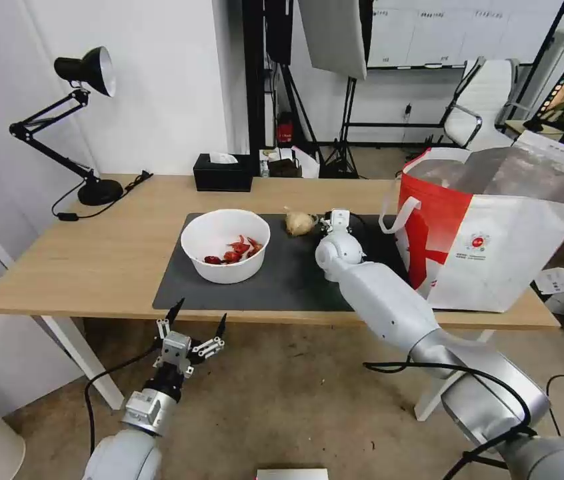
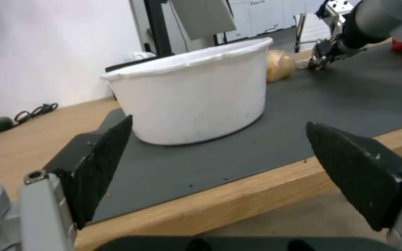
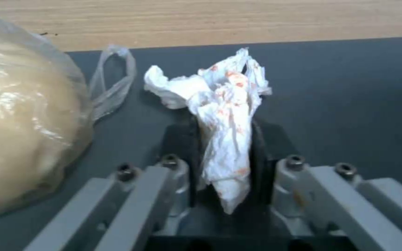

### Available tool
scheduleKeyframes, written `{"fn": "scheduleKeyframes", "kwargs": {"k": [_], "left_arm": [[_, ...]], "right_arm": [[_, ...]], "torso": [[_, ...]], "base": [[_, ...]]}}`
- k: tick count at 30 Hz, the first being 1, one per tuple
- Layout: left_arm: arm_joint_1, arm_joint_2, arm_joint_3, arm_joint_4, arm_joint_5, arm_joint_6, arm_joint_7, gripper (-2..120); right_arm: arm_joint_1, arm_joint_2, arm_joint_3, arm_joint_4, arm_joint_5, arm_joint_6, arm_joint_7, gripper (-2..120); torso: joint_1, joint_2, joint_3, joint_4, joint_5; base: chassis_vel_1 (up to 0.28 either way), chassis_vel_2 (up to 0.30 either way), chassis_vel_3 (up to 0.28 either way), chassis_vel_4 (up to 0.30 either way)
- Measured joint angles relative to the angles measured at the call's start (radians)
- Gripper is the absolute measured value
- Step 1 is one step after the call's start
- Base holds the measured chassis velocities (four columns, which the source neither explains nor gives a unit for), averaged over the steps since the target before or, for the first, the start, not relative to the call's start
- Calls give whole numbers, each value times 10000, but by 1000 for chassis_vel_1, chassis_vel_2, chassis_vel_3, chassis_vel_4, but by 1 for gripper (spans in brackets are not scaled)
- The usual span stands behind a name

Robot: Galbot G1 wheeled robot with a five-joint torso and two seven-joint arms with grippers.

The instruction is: Pick up the trash from the table and place it into the takeout bag.

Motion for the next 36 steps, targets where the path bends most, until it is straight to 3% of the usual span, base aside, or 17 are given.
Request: {"fn": "scheduleKeyframes", "kwargs": {"k": [6, 14, 20, 23, 25, 28, 33, 34, 36], "left_arm": [[-16, 3, 7, 17, 0, 3, -4, 100], [-76, -20, 52, 31, 0, 9, -10, 100], [-19, -53, 15, -27, 0, 15, -13, 100], [19, -48, -34, -74, 3, 17, -15, 100], [29, -45, -45, -83, 4, 17, -17, 100], [74, -16, -79, -135, 7, 18, -26, 100], [117, -13, -101, -169, 59, 25, -33, 100], [129, -38, -95, -174, 98, 25, -33, 100], [162, -75, -81, -193, 166, 25, -34, 100]], "right_arm": [[-37, -4, 34, 11, 8, 34, 25, 0], [-434, -197, 11, 622, -783, 802, 10, 0], [-1038, -944, -22, 2730, -1505, 1374, 315, 0], [-1454, -1533, 20, 4418, -1555, 1552, 337, 0], [-1522, -1643, 42, 4722, -1555, 1588, 315, 0], [-1933, -2218, 304, 6232, -1668, 2012, -184, 0], [-2056, -2767, 1133, 7365, -2678, 2991, -1013, 0], [-2014, -2892, 1436, 7623, -2887, 3014, -830, 0], [-1921, -3173, 2087, 8098, -3366, 2123, 673, 0]], "torso": [[0, 1, 1, -7, -2], [5, -6, 9, -12, 2], [6, -7, 8, -3, 2], [4, -6, 4, -5, 0], [4, -5, 4, -2, 1], [3, -4, 3, -5, 2], [3, -4, 2, -2, 1], [3, -4, 3, -2, 2], [3, -3, 2, -1, 1]], "base": [[0, 0, 0, 0], [0, 0, 0, 0], [0, 0, 0, 0], [0, 0, 0, 0], [0, 0, 0, 0], [0, 0, 0, 0], [0, 0, 0, 0], [0, 0, 0, 0], [0, 0, 0, 0]]}}
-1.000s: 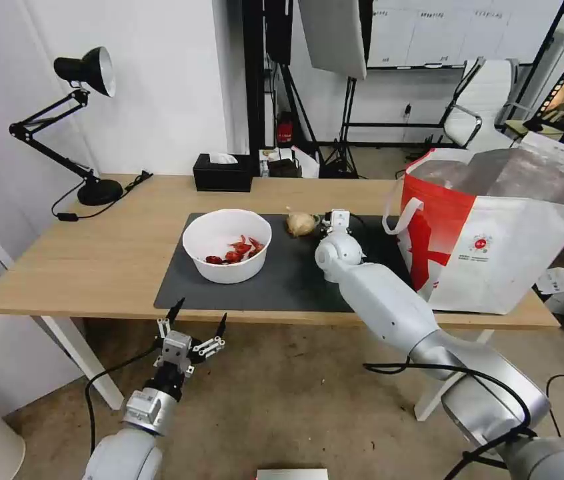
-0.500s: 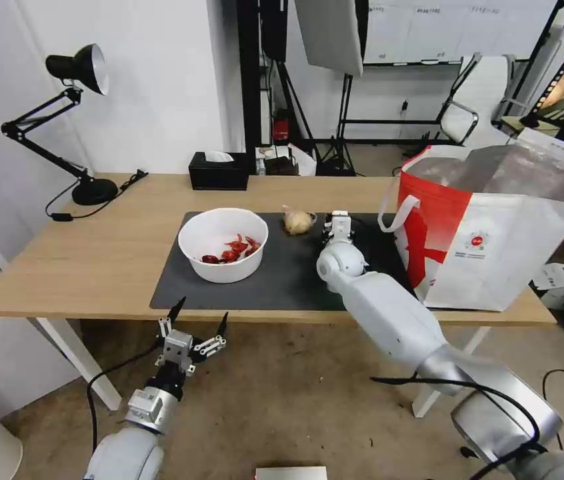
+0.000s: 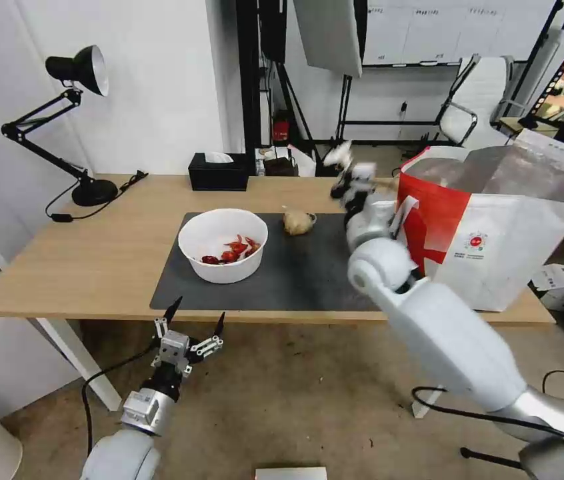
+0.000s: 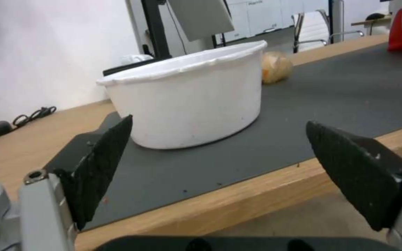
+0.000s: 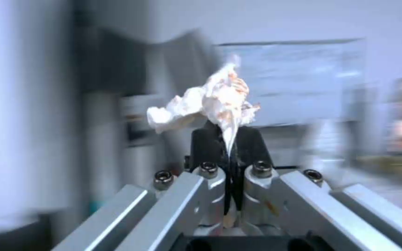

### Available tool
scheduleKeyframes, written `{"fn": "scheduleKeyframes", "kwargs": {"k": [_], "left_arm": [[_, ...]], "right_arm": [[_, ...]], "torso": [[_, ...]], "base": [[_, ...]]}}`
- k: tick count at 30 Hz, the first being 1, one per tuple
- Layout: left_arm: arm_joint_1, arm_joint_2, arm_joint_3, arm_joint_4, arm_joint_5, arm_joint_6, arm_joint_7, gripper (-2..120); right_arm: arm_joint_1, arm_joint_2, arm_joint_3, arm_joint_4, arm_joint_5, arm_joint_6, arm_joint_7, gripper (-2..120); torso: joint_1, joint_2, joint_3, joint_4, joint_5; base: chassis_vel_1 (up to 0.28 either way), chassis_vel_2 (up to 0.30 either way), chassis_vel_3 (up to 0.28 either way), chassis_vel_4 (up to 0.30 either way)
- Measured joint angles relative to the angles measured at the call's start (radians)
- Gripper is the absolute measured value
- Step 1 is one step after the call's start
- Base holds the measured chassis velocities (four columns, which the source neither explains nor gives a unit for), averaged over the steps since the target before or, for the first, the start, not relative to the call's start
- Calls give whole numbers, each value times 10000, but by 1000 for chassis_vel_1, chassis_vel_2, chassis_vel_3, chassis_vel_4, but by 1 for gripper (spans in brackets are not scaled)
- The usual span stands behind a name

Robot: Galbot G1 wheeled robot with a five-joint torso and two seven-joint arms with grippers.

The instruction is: Pick up the trash from the table and place it into the takeout bag.

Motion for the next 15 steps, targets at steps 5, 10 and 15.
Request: {"fn": "scheduleKeyframes", "kwargs": {"k": [5, 10, 15], "left_arm": [[17, -21, 29, -15, 72, 0, -3, 100], [-15, -3, 163, 5, 154, 11, -7, 100], [-100, 16, 352, 73, 204, 21, -6, 100]], "right_arm": [[47, -859, 709, 708, 881, -1724, 1917, 0], [33, -2133, 1242, 1315, 3830, -3100, 2971, 0], [35, -2488, 1232, 1208, 5081, -3442, 3211, 0]], "torso": [[0, 0, 0, -2, 3], [-2, 2, -1, -6, 1], [-1, 1, 0, 0, 0]], "base": [[0, 0, 0, 0], [0, 0, 0, 0], [0, 0, 0, 0]]}}
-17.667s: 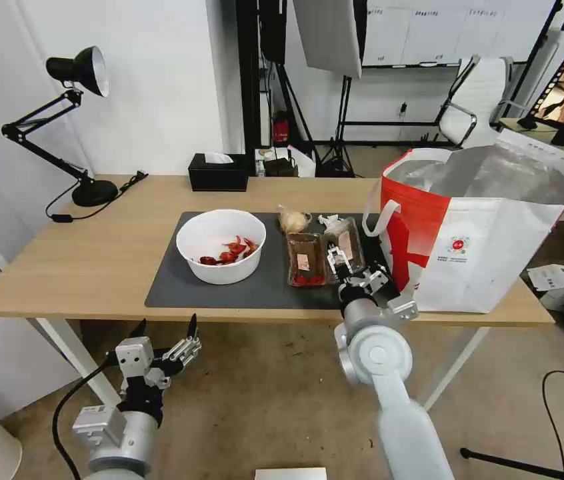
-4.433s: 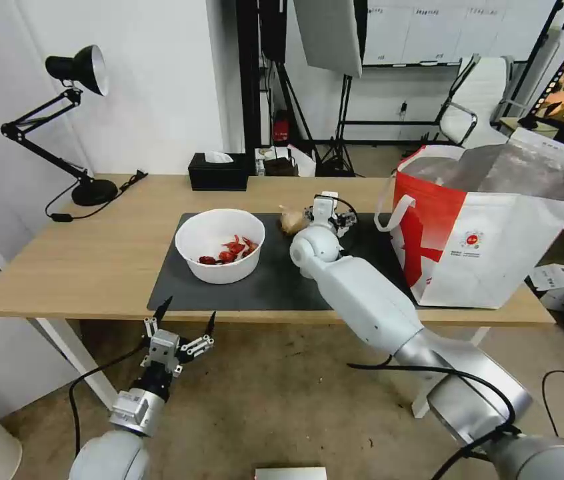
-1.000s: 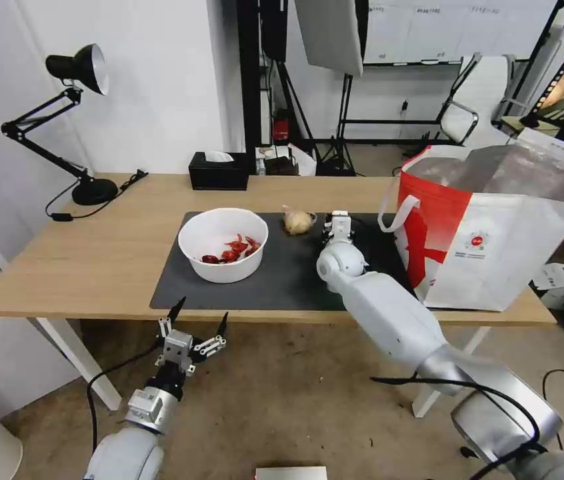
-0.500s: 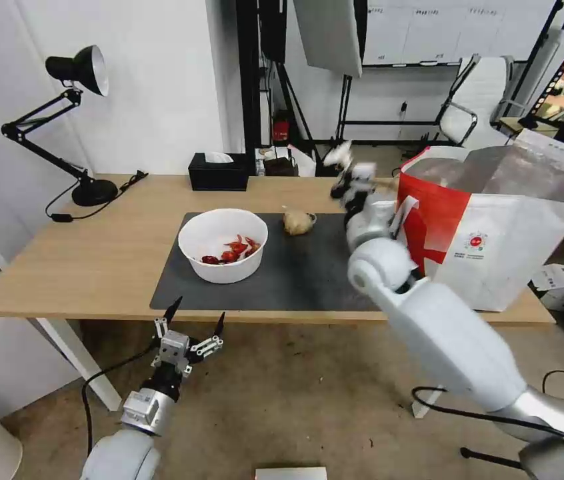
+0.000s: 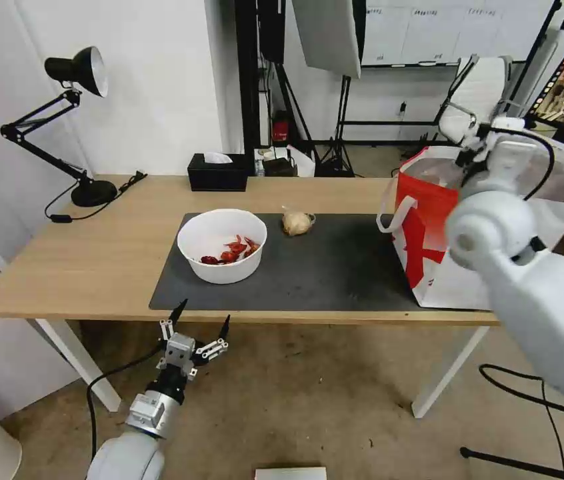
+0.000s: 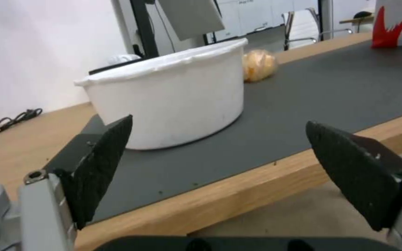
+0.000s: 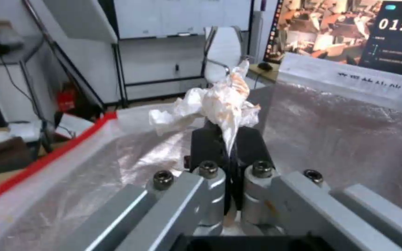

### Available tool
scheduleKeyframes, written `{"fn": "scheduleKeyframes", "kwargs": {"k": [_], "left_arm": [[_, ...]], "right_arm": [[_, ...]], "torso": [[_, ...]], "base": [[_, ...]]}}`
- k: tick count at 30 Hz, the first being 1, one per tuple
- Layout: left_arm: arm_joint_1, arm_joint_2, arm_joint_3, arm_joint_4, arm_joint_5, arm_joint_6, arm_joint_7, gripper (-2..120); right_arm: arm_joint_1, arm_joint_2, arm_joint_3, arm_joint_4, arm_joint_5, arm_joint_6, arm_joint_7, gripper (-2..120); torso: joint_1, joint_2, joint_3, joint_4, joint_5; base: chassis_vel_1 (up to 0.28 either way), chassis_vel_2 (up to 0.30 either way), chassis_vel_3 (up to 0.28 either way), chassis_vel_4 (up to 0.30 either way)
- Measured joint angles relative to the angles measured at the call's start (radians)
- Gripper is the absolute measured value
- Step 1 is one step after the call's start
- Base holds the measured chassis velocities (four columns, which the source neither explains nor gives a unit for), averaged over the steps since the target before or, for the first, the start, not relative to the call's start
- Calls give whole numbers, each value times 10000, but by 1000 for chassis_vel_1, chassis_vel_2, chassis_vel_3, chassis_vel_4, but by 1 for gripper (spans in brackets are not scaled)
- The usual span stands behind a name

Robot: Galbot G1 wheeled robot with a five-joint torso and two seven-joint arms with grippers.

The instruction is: Pick up the trash from the table and place it into the takeout bag.

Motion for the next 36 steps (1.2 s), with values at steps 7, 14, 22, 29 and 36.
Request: {"fn": "scheduleKeyframes", "kwargs": {"k": [7, 14, 22, 29, 36], "left_arm": [[4, 8, 39, -7, 31, 9, 5, 100], [5, 26, 48, -12, 31, 11, 5, 100], [-6, 37, 71, -36, 30, 11, 7, 100], [-21, 41, 86, -82, 24, 12, 7, 100], [-4, 19, 79, -180, 16, 22, 7, 100]], "right_arm": [[-22, -274, -74, -88, 50, -283, -205, 21], [74, -364, -139, -137, 32, -366, -360, 45], [107, -577, -181, -82, 23, -458, -560, 76], [51, -828, -43, 5, 254, -830, -784, 99], [40, -1033, 76, 83, 613, -976, -904, 100]], "torso": [[0, 0, 0, -2, 0], [0, 0, 0, 0, -1], [0, 0, 0, 0, 0], [0, 0, 0, -1, 0], [0, 0, 0, -1, 0]], "base": [[0, 0, 0, 0], [0, 0, 0, 0], [0, 0, 0, 0], [0, 0, 0, 0], [0, 0, 0, 0]]}}
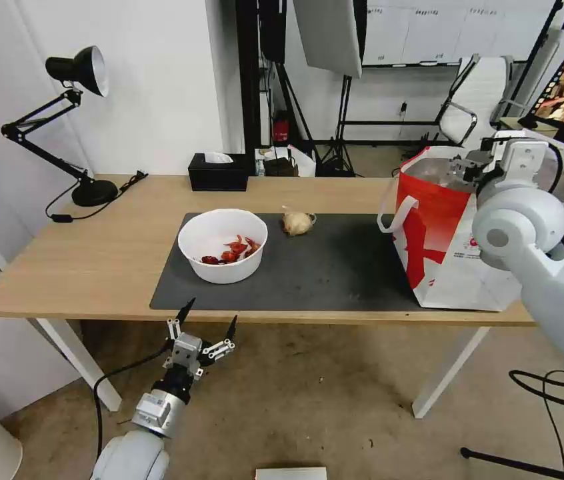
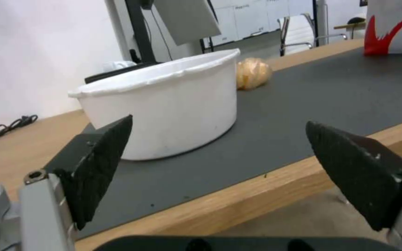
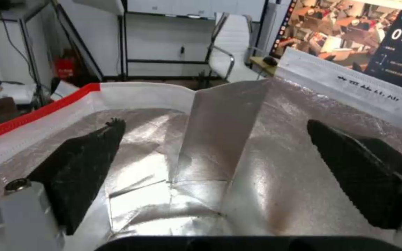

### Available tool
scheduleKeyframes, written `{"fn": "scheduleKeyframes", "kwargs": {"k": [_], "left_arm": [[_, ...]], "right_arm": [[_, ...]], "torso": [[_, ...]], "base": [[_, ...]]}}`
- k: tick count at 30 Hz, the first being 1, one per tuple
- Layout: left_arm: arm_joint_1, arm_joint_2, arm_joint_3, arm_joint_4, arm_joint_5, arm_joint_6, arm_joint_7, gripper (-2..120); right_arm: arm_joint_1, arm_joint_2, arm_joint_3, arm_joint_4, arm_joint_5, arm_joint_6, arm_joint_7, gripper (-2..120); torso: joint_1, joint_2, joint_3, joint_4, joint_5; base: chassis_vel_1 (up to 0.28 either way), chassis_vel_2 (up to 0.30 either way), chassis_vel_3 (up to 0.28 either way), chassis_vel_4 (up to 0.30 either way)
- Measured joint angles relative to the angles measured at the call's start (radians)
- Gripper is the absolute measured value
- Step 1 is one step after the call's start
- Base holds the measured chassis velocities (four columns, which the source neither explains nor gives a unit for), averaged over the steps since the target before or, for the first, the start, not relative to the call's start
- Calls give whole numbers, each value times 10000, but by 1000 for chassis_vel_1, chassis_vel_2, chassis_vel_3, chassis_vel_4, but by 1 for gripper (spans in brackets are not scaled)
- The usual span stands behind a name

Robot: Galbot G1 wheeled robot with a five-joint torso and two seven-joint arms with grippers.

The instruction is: Pick up the trash from the table and place it into the takeout bag.

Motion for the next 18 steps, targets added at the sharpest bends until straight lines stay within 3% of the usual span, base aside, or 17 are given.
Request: {"fn": "scheduleKeyframes", "kwargs": {"k": [6, 9, 10, 12, 13, 16, 18], "left_arm": [[-13, 19, -21, -153, -38, 157, -2, 100], [-22, 47, -34, -212, -67, 211, -10, 100], [-22, 47, -34, -212, -67, 211, -10, 100], [-15, 40, -42, -225, -78, 212, -18, 100], [-15, 40, -42, -225, -78, 212, -18, 100], [5, -32, -64, -229, -109, 151, -32, 100], [17, -37, -93, -240, -157, 114, -33, 100]], "right_arm": [[-258, -76, 193, 241, 64, 469, -259, 100], [-978, -130, 601, 669, -176, 2165, -1957, 100], [-978, -130, 601, 669, -176, 2165, -1957, 100], [-2104, -184, 966, 1189, -887, 3607, -3806, 100], [-2104, -184, 966, 1189, -887, 3607, -3806, 100], [-3501, -272, 1289, 1882, -1396, 5002, -5384, 100], [-4063, -256, 1456, 2155, -1534, 5472, -5864, 100]], "torso": [[0, 0, 0, 0, 0], [0, 0, 0, 1, 0], [0, 0, 0, 1, 0], [1, 0, 0, 2, -3], [1, 0, 0, 2, -3], [0, 0, -1, 0, -4], [0, 0, 0, 0, -5]], "base": [[0, 0, 0, 0], [0, 0, 0, 0], [0, 0, 0, 0], [0, 0, 0, 0], [0, 0, 0, 0], [0, 0, 0, 0], [0, 0, 0, 0]]}}
